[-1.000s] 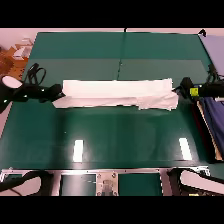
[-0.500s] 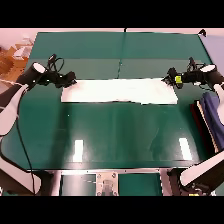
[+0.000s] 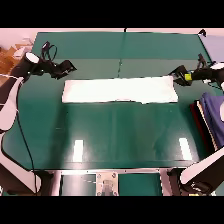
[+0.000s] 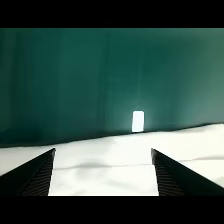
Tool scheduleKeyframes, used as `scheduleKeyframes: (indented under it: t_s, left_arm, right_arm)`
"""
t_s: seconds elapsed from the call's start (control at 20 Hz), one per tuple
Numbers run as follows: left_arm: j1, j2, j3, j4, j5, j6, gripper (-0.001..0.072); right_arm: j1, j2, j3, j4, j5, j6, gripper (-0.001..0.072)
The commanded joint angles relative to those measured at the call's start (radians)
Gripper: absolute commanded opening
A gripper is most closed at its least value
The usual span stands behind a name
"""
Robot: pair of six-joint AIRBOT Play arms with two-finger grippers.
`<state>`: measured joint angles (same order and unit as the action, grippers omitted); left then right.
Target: Fold the shirts.
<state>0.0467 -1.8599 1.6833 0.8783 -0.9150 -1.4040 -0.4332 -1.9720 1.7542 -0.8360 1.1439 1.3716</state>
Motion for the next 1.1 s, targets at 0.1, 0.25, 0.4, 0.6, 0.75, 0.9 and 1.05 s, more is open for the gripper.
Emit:
scheduleKeyframes:
  t_s: [0.1, 0.25, 0.4, 0.6, 0.75, 0.9, 1.05]
  left_arm:
    - [0.013, -0.001, 0.063, -0.019, -0.168, -0.013, 0.0709]
    - [0.012, -0.001, 0.063, -0.035, -0.194, -0.012, 0.0709]
    - [0.011, -0.001, 0.063, -0.063, -0.206, -0.010, 0.0709]
    - [0.011, -0.001, 0.063, -0.110, -0.216, -0.008, 0.0709]
    - [0.011, -0.001, 0.063, -0.161, -0.247, 0.025, 0.0694]
    - [-0.016, -0.001, 0.063, -0.164, -0.251, 0.066, 0.0033]
    - [-0.090, -0.001, 0.063, -0.161, -0.195, 0.086, 0.0024]
  right_arm:
    - [-0.119, -0.030, 0.013, -0.012, 0.172, -0.109, 0.0612]
    - [-0.133, -0.090, 0.031, 0.037, 0.237, -0.161, 0.0611]
    - [-0.112, -0.160, 0.062, 0.134, 0.279, -0.206, 0.0611]
    - [-0.059, -0.220, 0.110, 0.156, 0.279, -0.207, 0.0611]
    - [-0.023, -0.229, 0.135, 0.156, 0.278, -0.223, 0.0594]
    - [-0.008, -0.229, 0.171, 0.156, 0.280, -0.223, 0.0141]
    - [-0.006, -0.212, 0.206, 0.156, 0.306, -0.194, 0.0017]
